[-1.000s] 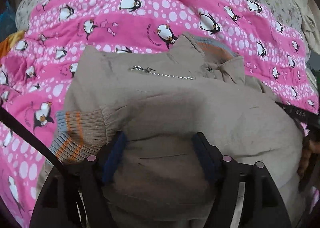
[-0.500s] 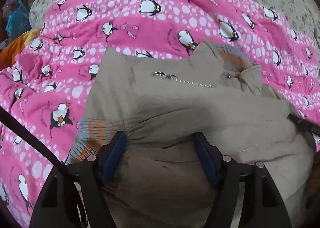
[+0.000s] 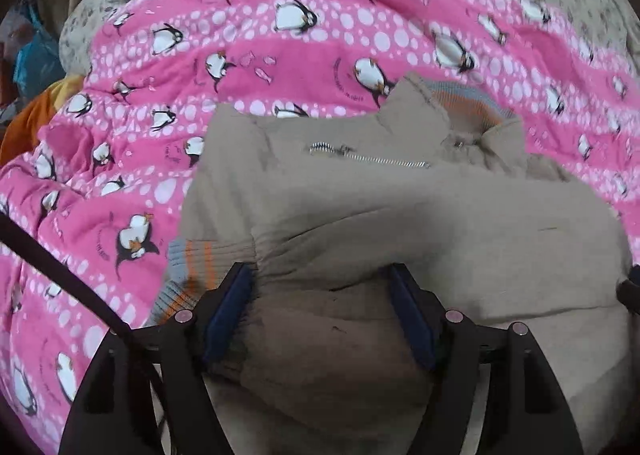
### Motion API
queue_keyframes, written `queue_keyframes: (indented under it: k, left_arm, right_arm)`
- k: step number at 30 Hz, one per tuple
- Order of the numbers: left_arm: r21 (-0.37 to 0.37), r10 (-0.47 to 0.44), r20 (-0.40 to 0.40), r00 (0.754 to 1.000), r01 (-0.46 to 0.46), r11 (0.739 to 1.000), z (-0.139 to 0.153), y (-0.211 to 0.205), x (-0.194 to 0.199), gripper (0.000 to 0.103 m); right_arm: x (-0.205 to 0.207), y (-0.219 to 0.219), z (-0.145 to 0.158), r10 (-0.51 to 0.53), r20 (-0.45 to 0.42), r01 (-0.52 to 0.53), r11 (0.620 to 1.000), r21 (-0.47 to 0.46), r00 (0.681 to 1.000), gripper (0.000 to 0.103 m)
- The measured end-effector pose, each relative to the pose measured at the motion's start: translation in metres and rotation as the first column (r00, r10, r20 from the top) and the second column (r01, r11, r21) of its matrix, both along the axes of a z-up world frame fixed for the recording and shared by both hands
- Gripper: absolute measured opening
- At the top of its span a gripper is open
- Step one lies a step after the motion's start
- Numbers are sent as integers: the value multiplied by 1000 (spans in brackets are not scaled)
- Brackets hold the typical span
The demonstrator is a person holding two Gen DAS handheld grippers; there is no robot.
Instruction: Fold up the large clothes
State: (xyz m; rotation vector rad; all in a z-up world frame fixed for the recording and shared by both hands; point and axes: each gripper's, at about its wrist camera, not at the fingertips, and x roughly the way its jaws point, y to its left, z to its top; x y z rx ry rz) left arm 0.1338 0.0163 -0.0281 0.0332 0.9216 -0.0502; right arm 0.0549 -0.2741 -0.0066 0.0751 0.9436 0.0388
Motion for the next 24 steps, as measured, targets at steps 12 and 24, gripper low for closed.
queue_keyframes:
  k: [12,24]
  left_arm:
    - [-105,-91,77,993,99,990,43,54,-108,53]
    - [-159,62,154,986,-37,987,27,121,-244,53]
  right_arm:
    - [-132,-7,-13,102,-83,-105,994,-33,991,52]
    - [-273,-7,-18,-51,51,40,979,199,997,81]
